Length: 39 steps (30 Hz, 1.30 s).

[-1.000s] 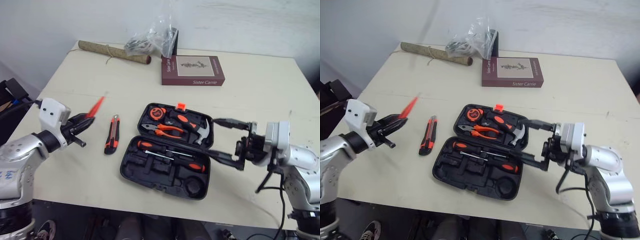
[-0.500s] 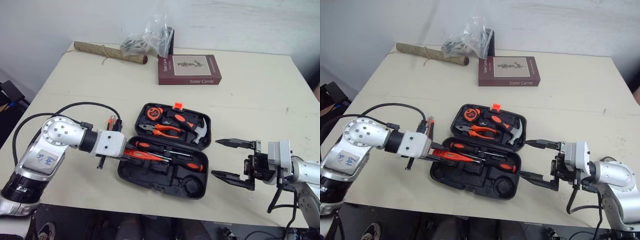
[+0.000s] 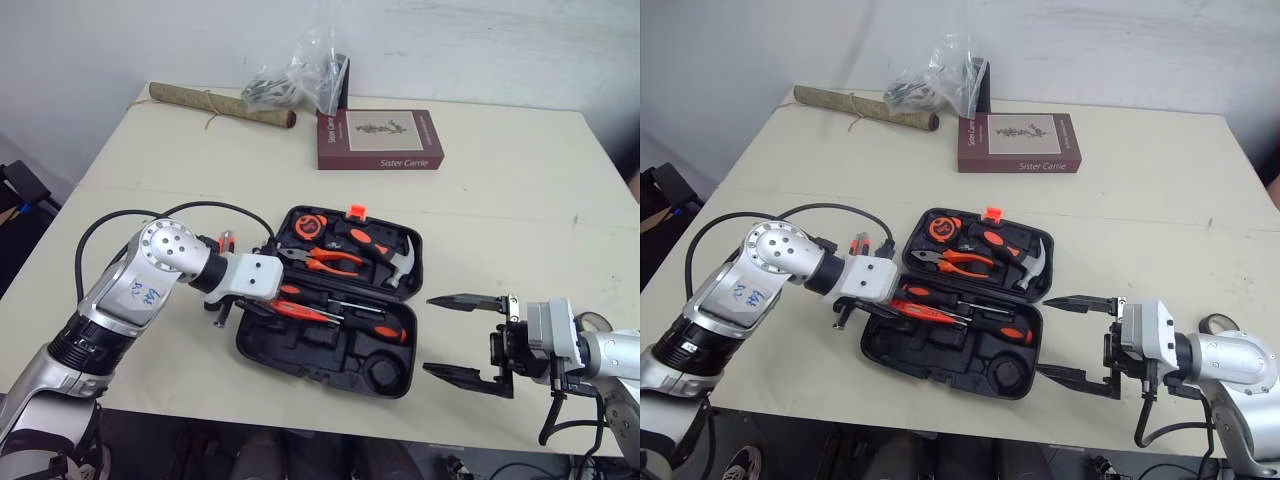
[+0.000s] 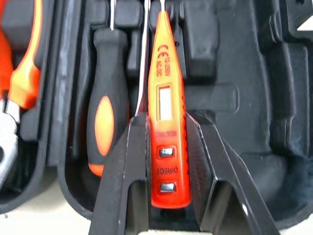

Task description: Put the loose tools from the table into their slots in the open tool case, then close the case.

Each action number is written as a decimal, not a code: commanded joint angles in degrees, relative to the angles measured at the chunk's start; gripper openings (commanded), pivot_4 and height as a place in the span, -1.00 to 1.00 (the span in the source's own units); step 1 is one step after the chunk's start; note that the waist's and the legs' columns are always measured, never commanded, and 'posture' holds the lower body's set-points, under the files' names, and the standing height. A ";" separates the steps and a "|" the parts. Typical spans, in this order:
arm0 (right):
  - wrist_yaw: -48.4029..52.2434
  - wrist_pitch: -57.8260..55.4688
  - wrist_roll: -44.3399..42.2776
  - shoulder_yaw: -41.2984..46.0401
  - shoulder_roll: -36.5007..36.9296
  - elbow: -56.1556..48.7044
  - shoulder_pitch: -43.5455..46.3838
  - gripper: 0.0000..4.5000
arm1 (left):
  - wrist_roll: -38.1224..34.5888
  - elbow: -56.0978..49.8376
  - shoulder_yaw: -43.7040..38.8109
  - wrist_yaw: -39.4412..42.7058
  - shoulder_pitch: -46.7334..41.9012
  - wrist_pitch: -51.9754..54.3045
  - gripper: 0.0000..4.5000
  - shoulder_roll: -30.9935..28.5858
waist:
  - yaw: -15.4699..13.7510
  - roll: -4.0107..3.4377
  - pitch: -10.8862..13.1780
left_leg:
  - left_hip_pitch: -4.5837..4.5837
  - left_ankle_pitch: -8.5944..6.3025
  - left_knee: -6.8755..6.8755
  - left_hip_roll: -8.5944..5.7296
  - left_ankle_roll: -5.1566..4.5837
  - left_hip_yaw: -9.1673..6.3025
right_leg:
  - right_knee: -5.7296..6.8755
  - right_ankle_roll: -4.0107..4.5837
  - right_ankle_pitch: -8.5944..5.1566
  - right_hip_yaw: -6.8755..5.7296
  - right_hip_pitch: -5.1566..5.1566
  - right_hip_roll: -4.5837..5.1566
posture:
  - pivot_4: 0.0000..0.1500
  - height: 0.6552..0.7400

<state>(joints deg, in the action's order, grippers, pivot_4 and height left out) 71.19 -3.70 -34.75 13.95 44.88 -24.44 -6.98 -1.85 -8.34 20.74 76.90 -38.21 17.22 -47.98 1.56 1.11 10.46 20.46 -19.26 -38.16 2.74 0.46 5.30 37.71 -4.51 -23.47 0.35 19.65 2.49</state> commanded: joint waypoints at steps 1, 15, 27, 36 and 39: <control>0.20 0.51 -1.02 0.82 0.10 -0.75 0.17 1.00 | 0.15 -1.57 1.11 1.70 0.15 -0.78 -0.84 0.18 | 0.00 0.00 0.00 | 0.00 0.00 0.00 0.00 0.00 0.00 | 0.01 0.00 0.00 0.00 0.01 0.00 | 1.00 1.00; 1.28 1.24 -1.12 2.29 0.15 0.57 -1.90 1.00 | 7.87 -0.53 4.98 1.98 -0.27 4.40 -0.84 -2.53 | 0.17 0.00 0.00 | -0.10 0.01 -0.02 0.01 0.00 0.00 | 0.05 0.00 0.00 0.00 -0.07 0.00 | 1.00 1.00; 1.05 0.22 -2.95 2.46 0.39 1.38 -1.47 1.00 | 2.21 -4.24 0.95 1.36 -3.35 3.01 0.17 0.56 | 0.02 0.01 0.00 | -0.12 0.02 -0.03 0.03 0.03 0.01 | 0.09 0.00 0.00 0.02 -0.07 -0.03 | 1.00 1.00; 1.43 -2.04 -3.69 2.24 1.14 1.31 -0.77 1.00 | -13.24 -8.11 -10.39 3.78 0.74 9.36 -0.08 -0.11 | -0.02 -0.01 0.00 | -0.07 0.02 -0.08 0.03 0.02 -0.01 | 0.07 0.00 0.00 0.01 -0.05 -0.03 | 1.00 1.00; 0.92 -1.61 -3.08 1.67 0.33 1.34 -1.27 1.00 | -18.59 -4.31 -16.58 1.05 7.54 6.36 -0.61 5.06 | -0.03 0.00 0.00 | -0.09 0.01 -0.12 0.01 -0.01 -0.06 | 0.10 0.00 0.00 -0.04 -0.10 0.03 | 1.00 1.00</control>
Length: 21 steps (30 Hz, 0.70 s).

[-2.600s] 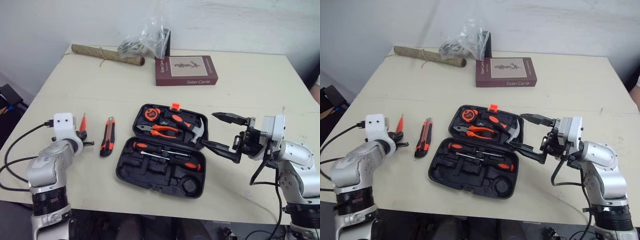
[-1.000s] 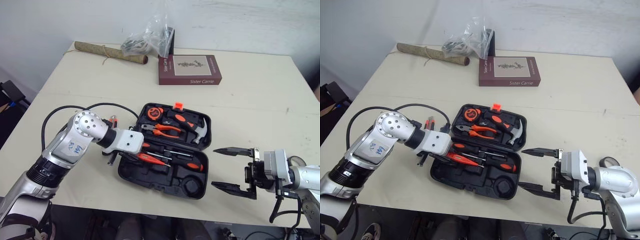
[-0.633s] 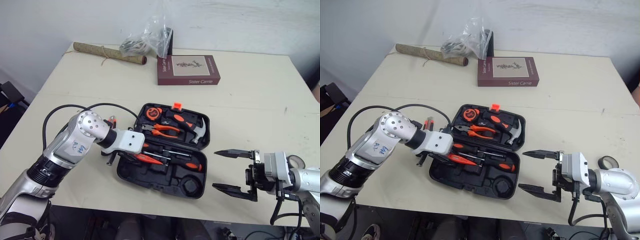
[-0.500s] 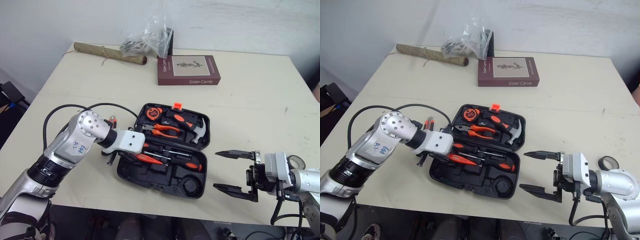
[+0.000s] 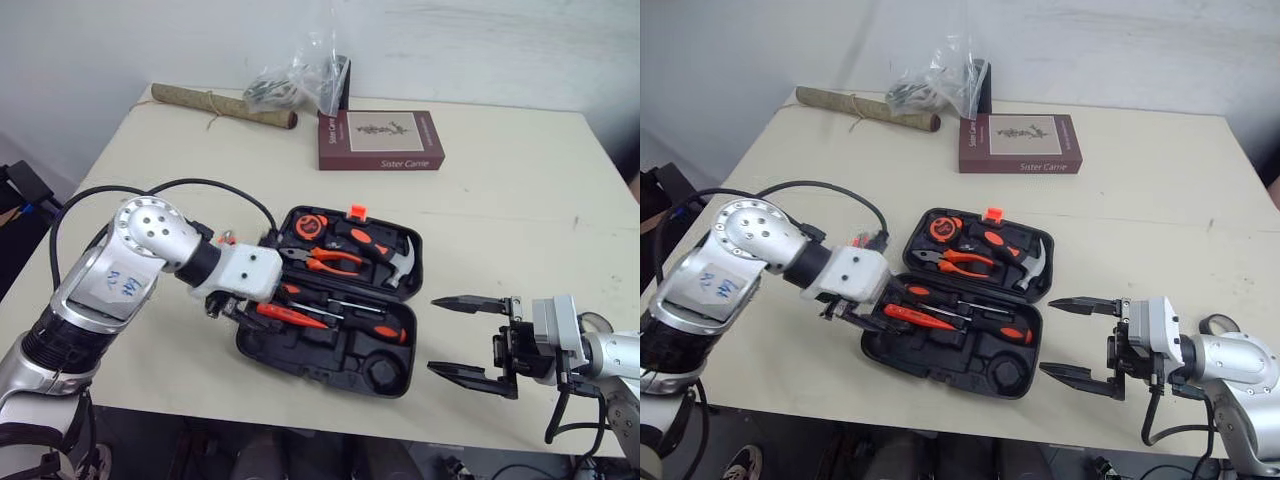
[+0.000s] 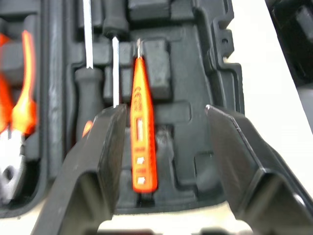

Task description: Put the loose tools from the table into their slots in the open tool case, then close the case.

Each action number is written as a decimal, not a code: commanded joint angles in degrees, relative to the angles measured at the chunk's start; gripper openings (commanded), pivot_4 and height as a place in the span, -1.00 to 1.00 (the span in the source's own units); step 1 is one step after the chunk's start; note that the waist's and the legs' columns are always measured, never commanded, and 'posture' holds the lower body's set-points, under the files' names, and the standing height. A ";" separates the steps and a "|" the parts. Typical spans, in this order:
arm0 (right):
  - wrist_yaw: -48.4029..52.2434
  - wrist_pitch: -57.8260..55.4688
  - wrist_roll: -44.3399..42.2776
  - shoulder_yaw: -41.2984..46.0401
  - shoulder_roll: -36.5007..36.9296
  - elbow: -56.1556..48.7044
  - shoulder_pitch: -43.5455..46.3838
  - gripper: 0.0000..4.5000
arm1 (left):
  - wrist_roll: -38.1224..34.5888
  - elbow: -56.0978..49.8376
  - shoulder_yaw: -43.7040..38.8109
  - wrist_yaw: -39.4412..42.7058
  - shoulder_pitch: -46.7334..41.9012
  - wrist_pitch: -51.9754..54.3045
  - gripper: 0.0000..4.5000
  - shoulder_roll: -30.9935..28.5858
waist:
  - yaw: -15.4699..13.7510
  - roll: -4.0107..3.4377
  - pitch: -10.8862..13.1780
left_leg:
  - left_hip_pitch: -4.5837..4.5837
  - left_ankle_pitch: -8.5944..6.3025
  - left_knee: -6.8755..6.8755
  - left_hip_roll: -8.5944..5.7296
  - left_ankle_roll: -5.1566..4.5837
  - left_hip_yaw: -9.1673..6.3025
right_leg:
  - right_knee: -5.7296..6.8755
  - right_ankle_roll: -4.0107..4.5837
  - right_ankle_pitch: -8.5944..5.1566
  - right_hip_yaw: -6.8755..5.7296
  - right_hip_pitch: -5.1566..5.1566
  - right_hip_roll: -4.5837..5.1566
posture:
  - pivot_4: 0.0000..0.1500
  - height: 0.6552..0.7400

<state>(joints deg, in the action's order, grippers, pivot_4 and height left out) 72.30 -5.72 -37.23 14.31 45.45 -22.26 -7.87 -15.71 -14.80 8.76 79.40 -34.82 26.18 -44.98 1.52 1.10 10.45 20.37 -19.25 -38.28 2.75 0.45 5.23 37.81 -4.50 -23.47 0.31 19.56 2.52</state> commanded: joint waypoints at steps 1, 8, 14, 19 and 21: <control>-0.53 0.46 -0.51 1.20 -0.50 -0.86 -0.39 1.00 | -5.01 3.11 -5.71 -2.48 5.95 -5.19 -0.82 3.59 | 0.01 0.02 0.01 | 0.03 0.00 0.01 0.01 0.00 0.00 | -0.02 0.00 0.00 -0.01 0.02 -0.01 | 1.00 1.00; -3.17 -1.05 -1.33 0.49 -1.71 -2.27 1.32 1.00 | -1.06 11.55 -4.01 -7.14 8.78 -12.67 -0.98 7.59 | 0.03 0.04 0.02 | 0.04 0.00 -0.06 -0.01 0.00 0.01 | 0.04 0.00 0.00 -0.02 0.05 0.00 | 1.00 1.00; -3.66 -0.81 -0.68 0.49 -1.77 -1.90 1.18 1.00 | 3.64 15.01 0.80 -6.66 10.18 -19.52 -0.98 7.73 | 0.03 0.04 0.02 | 0.05 -0.01 -0.02 -0.02 -0.01 0.02 | 0.01 0.00 0.00 -0.02 0.06 0.00 | 1.00 1.00; -3.73 -0.04 0.25 -0.25 -1.82 -1.92 1.42 1.00 | 6.85 18.10 3.12 -8.19 9.66 -18.87 -0.98 7.23 | 0.03 0.04 0.02 | 0.01 0.00 -0.04 -0.01 -0.01 0.02 | 0.04 0.00 0.00 -0.01 0.03 0.00 | 1.00 1.00; -3.90 0.16 0.63 -0.63 -1.86 -1.99 2.01 1.00 | 7.05 17.94 3.89 -7.63 9.54 -16.88 -0.98 6.39 | 0.05 0.02 0.00 | -0.04 0.00 -0.03 -0.01 -0.01 0.02 | 0.06 0.00 0.00 -0.01 -0.02 0.00 | 1.00 1.00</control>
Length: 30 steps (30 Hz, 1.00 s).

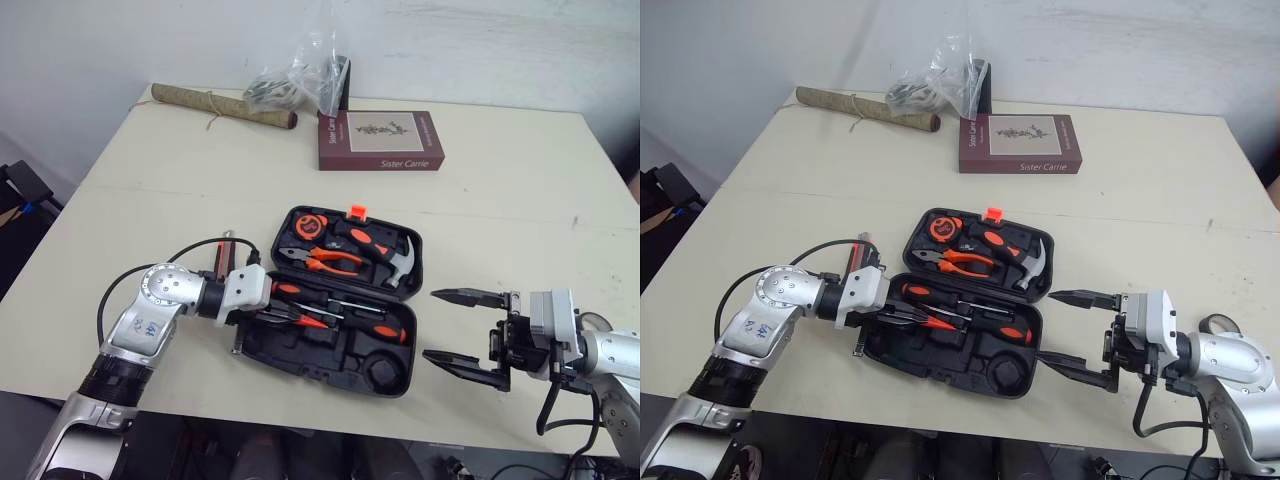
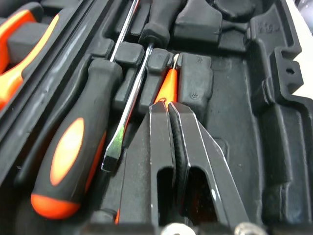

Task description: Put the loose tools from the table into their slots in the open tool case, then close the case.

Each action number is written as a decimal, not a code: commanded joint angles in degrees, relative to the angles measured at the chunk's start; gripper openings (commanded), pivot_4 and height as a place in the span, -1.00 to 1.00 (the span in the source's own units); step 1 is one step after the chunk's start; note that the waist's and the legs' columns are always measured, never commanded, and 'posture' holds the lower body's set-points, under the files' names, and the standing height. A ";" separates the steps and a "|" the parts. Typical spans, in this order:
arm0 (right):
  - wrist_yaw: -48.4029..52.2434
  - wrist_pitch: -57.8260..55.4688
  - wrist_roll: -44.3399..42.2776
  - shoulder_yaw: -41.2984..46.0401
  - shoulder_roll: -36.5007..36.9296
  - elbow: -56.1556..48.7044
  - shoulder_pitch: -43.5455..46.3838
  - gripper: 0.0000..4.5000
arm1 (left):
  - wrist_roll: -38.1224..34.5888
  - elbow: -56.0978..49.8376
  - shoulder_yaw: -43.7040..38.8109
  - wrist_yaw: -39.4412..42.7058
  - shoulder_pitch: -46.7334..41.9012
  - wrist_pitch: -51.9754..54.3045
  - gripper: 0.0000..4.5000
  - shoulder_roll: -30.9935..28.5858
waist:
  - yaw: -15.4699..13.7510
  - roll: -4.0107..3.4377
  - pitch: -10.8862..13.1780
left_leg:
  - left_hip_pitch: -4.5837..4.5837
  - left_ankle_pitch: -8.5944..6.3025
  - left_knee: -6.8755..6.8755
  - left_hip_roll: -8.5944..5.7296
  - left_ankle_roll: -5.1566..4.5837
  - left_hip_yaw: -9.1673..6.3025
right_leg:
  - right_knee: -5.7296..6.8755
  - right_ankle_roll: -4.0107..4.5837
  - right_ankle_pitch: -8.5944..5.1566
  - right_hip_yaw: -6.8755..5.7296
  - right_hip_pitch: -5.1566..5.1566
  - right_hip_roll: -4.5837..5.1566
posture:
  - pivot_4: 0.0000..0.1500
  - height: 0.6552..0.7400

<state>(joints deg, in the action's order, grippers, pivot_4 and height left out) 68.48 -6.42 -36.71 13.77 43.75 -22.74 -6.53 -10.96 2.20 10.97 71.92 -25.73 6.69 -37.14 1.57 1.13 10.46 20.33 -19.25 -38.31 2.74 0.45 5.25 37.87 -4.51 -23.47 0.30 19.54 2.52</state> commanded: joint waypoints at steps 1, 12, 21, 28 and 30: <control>-0.16 0.77 0.12 -0.15 -0.21 -1.50 0.91 1.00 | 3.17 0.85 2.35 0.09 0.43 2.86 -0.98 -2.23 | 0.03 -0.02 -0.01 | -0.01 0.00 0.00 0.00 0.00 0.00 | 0.00 0.00 0.00 0.00 -0.01 0.00 | 1.00 1.00; 0.50 1.21 0.94 0.07 -0.55 -0.29 1.42 1.00 | 5.90 -1.05 4.85 -3.29 0.48 6.58 -0.98 -4.97 | 0.02 -0.40 -0.43 | -0.14 0.00 0.04 0.00 0.01 0.02 | -0.01 0.00 0.00 0.03 -0.14 0.00 | 1.00 1.00; 2.59 10.60 3.57 15.52 0.76 12.23 -5.76 1.00 | -15.29 -8.36 -24.75 -8.97 9.29 7.88 -0.76 -5.60 | -0.02 -0.17 -0.29 | 0.12 0.02 0.10 -0.01 -0.05 -0.02 | 0.00 0.00 0.00 -0.03 0.09 0.03 | 1.00 1.00; 2.02 27.66 9.19 31.42 0.68 36.11 -14.75 1.00 | -11.19 7.69 -46.98 -13.38 26.15 1.71 0.47 -14.34 | 0.49 -0.20 -0.27 | -0.15 -0.02 0.29 -0.03 -0.11 0.08 | -0.24 0.00 0.00 0.07 -0.08 0.04 | 1.00 1.00; 1.62 30.56 9.64 33.75 1.12 41.25 -16.24 1.00 | -9.43 13.78 -50.88 -14.95 29.72 -2.11 0.89 -15.61 | 0.48 -0.19 -0.27 | -0.17 -0.12 0.31 -0.03 -0.26 0.09 | -0.23 0.01 -0.01 0.07 -0.10 0.07 | 1.00 1.00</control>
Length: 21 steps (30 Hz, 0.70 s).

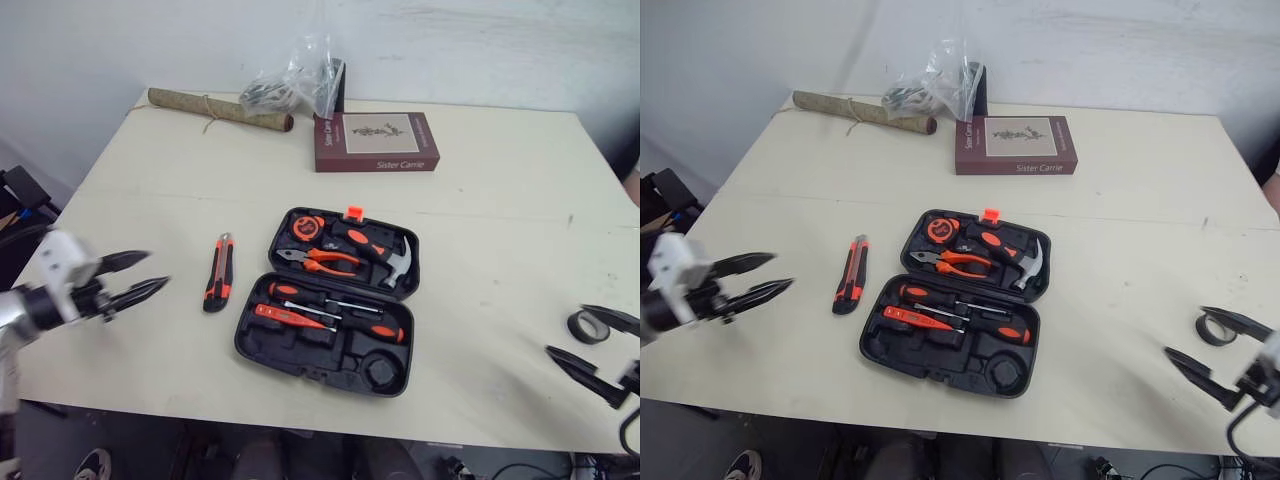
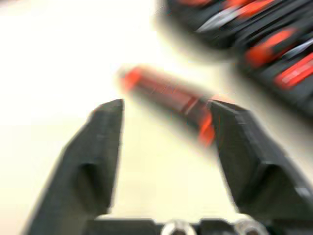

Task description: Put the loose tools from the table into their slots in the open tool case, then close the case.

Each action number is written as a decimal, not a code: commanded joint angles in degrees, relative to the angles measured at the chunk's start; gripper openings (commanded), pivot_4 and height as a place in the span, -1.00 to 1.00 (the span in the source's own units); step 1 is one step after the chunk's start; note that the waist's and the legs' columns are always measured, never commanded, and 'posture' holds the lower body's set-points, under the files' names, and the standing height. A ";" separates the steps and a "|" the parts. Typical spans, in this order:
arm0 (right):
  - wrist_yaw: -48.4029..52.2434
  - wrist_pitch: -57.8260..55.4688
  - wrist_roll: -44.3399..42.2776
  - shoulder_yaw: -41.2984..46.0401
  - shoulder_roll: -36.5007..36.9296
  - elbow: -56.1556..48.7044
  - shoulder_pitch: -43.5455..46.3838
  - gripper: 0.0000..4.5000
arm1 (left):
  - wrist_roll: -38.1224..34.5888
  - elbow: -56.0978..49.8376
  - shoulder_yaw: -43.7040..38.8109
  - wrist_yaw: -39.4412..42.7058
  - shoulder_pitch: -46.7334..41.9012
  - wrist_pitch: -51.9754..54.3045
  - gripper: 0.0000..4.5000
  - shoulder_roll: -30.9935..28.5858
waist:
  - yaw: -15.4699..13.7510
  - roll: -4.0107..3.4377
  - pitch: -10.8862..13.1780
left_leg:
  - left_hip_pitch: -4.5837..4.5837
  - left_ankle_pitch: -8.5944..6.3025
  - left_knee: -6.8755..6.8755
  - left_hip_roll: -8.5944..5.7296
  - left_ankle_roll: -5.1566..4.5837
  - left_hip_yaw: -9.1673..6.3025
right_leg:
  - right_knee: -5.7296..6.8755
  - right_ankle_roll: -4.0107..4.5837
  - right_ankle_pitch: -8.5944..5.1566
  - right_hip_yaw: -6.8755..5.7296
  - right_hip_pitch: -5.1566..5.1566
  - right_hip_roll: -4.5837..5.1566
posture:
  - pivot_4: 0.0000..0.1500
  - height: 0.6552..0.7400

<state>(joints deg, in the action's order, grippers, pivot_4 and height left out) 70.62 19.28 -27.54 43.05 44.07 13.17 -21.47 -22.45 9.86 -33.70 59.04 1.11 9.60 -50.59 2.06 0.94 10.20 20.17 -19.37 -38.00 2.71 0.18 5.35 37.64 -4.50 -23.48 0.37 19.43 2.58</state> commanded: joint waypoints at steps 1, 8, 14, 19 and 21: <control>-0.69 6.03 0.67 5.14 1.00 7.49 -1.79 1.00 | 3.65 10.27 -7.78 -3.46 4.27 -8.39 0.96 -3.06 | 0.01 0.01 0.00 | 0.00 -0.03 0.02 0.01 -0.02 0.00 | 0.00 0.01 0.00 0.00 0.01 0.00 | 1.00 1.00; -1.26 8.97 0.78 3.92 0.93 11.99 -2.22 1.00 | 3.92 17.94 -13.91 -10.59 7.21 -12.94 0.96 -4.30 | -0.02 0.01 -0.03 | -0.03 -0.10 0.09 -0.02 -0.01 0.03 | 0.04 0.03 -0.01 -0.01 0.04 0.11 | 1.00 1.00; -1.68 3.73 -1.91 -2.42 -0.79 4.41 1.53 1.00 | -0.56 -3.74 -9.48 -15.07 9.16 -2.92 0.96 3.20 | -0.22 0.00 -0.05 | -0.02 -0.12 0.09 -0.03 0.07 0.04 | 0.09 0.02 -0.01 -0.02 0.05 0.13 | 1.00 1.00; -2.53 -4.19 -7.52 -8.53 -2.79 -11.16 2.84 1.00 | -9.02 -30.24 -3.59 -22.85 10.36 16.38 0.96 6.60 | -0.30 -0.01 -0.05 | 0.06 -0.03 0.08 -0.02 0.22 0.00 | 0.10 0.02 -0.01 -0.03 0.08 0.10 | 1.00 1.00; -3.55 -6.75 -9.34 -11.20 -4.05 -16.57 3.99 1.00 | -11.29 -37.87 -0.46 -29.85 8.29 24.35 0.96 8.56 | -0.35 -0.02 -0.06 | 0.05 -0.02 0.07 -0.02 0.22 0.00 | 0.10 0.01 0.00 -0.02 0.06 0.09 | 1.00 1.00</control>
<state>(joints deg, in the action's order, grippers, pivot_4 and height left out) 68.00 14.37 -34.20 32.59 40.62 1.18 -17.77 -31.26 -22.14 -35.39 34.47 10.40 28.30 -43.07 1.71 0.91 10.14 20.22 -19.39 -37.93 2.69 0.41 5.35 37.74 -4.49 -23.48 0.35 19.48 2.65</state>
